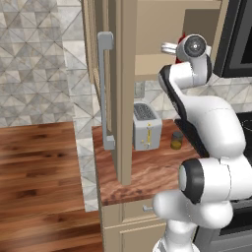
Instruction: Collect the turmeric, ketchup, and shaker from the cabinet and place them next to the stove.
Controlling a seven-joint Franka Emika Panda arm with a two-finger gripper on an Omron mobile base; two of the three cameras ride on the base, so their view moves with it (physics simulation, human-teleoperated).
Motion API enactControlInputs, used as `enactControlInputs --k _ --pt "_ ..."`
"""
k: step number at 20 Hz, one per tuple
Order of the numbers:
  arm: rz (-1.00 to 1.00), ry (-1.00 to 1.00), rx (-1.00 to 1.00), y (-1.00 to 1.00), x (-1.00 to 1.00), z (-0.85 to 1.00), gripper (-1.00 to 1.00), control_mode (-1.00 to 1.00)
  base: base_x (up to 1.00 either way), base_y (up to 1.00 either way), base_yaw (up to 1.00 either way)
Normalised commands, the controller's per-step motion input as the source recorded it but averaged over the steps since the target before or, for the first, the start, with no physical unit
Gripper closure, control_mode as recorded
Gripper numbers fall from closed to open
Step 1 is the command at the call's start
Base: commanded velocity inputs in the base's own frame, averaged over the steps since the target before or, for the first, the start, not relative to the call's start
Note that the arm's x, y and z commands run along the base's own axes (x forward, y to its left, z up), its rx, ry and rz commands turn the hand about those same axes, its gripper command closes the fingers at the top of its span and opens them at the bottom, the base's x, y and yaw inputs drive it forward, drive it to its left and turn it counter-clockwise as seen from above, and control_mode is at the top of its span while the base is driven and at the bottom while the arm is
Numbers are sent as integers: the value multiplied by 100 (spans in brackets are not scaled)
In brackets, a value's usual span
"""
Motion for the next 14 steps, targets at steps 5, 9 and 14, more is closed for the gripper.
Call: enactControlInputs --k 5,9,14 --pt "0 7 0 -18 26 0 -100 -100 0 0 0" --pt "0 4 0 -6 25 0 -100 -100 0 0 0" --pt "0 2 0 -3 25 0 -100 -100 0 0 0"
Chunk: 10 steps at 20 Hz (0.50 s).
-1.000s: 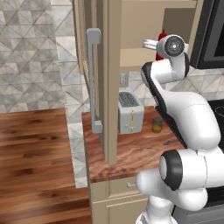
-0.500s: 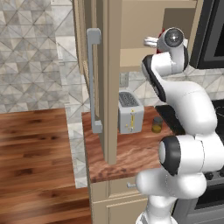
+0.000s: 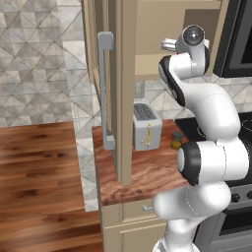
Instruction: Collect the turmeric, ketchup, and shaker from the cabinet and place them next to the stove.
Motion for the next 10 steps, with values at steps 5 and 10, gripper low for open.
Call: enactControlInputs --k 5,10 --pt "0 0 0 -9 24 0 -100 -100 0 0 0" --pt "0 0 0 -6 17 0 -100 -100 0 0 0"
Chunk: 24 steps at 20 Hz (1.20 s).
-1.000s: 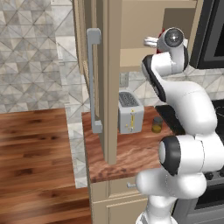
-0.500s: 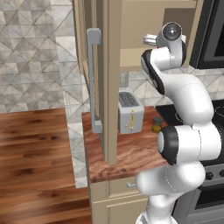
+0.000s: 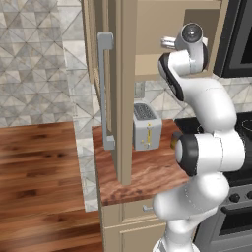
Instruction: Collect the turmeric, ketchup, and shaker from the cabinet and place them next to the stove.
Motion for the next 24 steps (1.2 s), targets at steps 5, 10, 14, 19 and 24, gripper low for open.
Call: enactControlInputs --k 5,10,14,19,24 --pt "0 0 0 -8 14 0 -100 -100 0 0 0" --pt "0 0 0 -7 16 0 100 -100 0 0 0" --pt "0 0 0 -2 14 0 100 -100 0 0 0" --pt "0 0 0 0 0 0 100 -100 0 0 0" --pt "0 -5 0 -5 -34 0 100 -100 0 0 0"
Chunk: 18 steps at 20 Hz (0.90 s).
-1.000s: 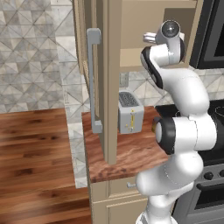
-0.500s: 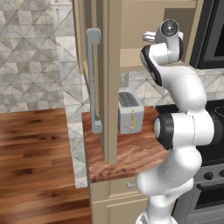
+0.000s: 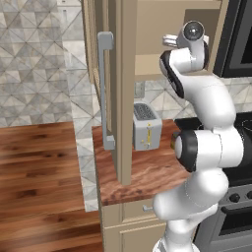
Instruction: Collect the turmeric, ketchup, and shaker from the cabinet and place them next to the stove.
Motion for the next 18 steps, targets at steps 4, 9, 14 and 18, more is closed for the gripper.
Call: enactControlInputs --k 4,9,14,18 --pt "0 -7 0 0 -71 -2 100 -100 0 0 0" --pt "0 -6 2 0 -73 -3 100 -100 0 0 0" --pt "1 -1 0 -8 -65 -31 100 -100 0 0 0" --pt "6 0 0 -36 -57 -25 100 -100 0 0 0"
